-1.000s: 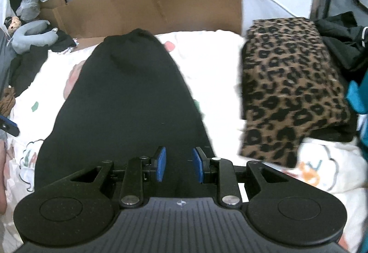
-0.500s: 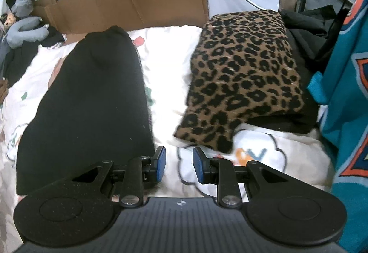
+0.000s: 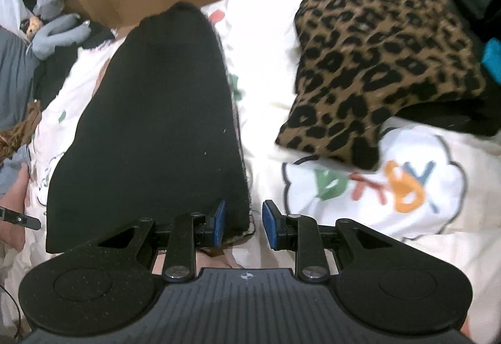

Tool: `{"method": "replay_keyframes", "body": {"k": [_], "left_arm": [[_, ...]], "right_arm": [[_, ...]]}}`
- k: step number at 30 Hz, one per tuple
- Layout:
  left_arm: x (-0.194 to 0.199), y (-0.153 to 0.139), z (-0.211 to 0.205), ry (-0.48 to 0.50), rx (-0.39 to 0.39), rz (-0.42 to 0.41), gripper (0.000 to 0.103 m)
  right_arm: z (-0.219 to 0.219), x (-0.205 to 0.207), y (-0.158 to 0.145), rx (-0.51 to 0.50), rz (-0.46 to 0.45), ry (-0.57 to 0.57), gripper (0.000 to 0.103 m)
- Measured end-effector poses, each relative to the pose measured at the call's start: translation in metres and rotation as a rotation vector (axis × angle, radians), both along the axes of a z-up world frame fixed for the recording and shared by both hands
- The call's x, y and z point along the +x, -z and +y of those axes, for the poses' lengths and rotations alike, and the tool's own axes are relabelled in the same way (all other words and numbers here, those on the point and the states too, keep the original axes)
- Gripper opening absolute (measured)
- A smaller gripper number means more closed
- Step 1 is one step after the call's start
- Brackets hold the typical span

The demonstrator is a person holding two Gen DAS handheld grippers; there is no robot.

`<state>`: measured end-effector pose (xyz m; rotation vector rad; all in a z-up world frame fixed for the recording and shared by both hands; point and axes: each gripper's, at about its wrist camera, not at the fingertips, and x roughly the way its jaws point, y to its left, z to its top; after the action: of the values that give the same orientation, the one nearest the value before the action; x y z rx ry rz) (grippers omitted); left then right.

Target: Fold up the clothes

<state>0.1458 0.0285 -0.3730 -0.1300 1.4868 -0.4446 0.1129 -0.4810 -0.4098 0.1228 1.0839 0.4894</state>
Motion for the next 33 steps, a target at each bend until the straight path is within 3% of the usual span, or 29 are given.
{"method": "replay_keyframes", "body": {"k": [10, 15, 19, 23, 26, 33], "left_arm": [[-0.004, 0.022, 0.015, -0.087, -0.064, -0.003, 0.056], [-0.005, 0.032, 0.022, -0.149, -0.106, 0.006, 0.056], [-0.007, 0.035, 0.024, -0.153, -0.130, -0.004, 0.056], [-0.011, 0.037, 0.028, -0.164, -0.159, 0.009, 0.057], [-0.017, 0.040, 0.028, -0.158, -0.204, 0.046, 0.052], [-0.028, 0.044, 0.018, -0.171, -0.242, 0.066, 0.056]], "right_arm": [[0.016, 0.027, 0.025, 0.036, 0.056, -0.044, 0.033], [0.011, 0.042, 0.033, 0.106, 0.100, -0.021, 0.033], [0.009, 0.051, 0.036, 0.149, 0.127, -0.018, 0.033], [0.009, 0.057, 0.034, 0.188, 0.154, -0.047, 0.024], [0.012, 0.061, 0.034, 0.176, 0.168, -0.069, 0.026], [0.016, 0.064, 0.036, 0.170, 0.166, -0.079, 0.027]]}}
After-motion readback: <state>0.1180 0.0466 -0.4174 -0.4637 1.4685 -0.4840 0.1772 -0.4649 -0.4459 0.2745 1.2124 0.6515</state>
